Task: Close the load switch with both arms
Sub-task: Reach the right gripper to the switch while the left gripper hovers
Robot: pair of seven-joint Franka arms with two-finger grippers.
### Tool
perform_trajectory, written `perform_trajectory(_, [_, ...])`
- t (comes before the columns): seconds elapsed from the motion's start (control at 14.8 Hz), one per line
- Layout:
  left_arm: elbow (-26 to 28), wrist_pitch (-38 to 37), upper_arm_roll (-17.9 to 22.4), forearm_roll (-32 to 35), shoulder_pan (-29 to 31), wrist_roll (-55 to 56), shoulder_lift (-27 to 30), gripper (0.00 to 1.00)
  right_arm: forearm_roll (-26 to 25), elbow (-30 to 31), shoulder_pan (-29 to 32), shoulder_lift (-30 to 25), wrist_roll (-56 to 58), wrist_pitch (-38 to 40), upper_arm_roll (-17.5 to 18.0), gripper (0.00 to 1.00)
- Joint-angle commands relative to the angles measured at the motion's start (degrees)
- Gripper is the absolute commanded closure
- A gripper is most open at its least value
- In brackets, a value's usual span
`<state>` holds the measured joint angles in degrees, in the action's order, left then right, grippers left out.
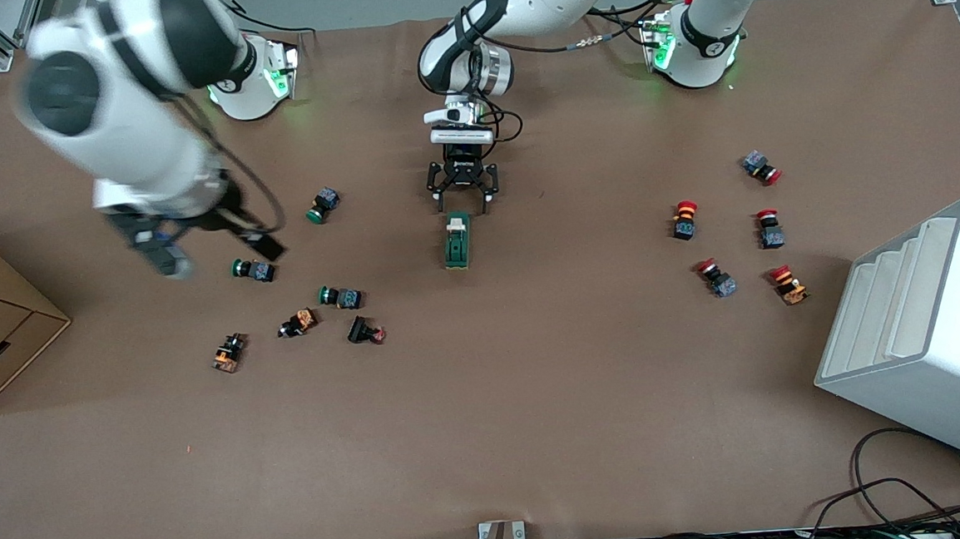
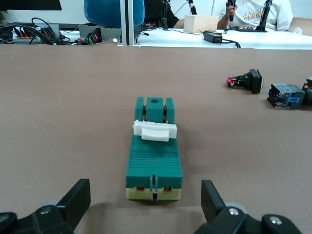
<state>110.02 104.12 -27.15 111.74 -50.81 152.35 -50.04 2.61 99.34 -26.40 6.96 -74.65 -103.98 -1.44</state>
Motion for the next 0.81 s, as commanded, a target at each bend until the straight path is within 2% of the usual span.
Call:
perform_trajectory(0.0, [-3.0,-1.6,0.7,0.9,-1.6,1.0,-2.7,0.00,0.5,5.5,-6.2,1.5,-14.2,-9.3,-0.8,0.00])
perform_trajectory(0.14, [-2.9,-2.0,0.7,0.9,-1.7,1.0,-3.3,0.00,0.5,11.0,-10.1,1.8,-23.8,-18.7,-0.8,0.00])
perform_trajectory(0.34, [-2.6,-2.3,0.7,0.8,-1.7,1.0,-3.4,0.00,0.4,14.5,-15.0,5.6,-36.2,-28.2,-0.8,0.00])
perform_trajectory(0.74, [-2.4,-2.4,0.6,0.1,-2.2,1.3,-3.4,0.00,0.4,15.3,-21.4,13.3,-50.8,-37.0,-0.8,0.00])
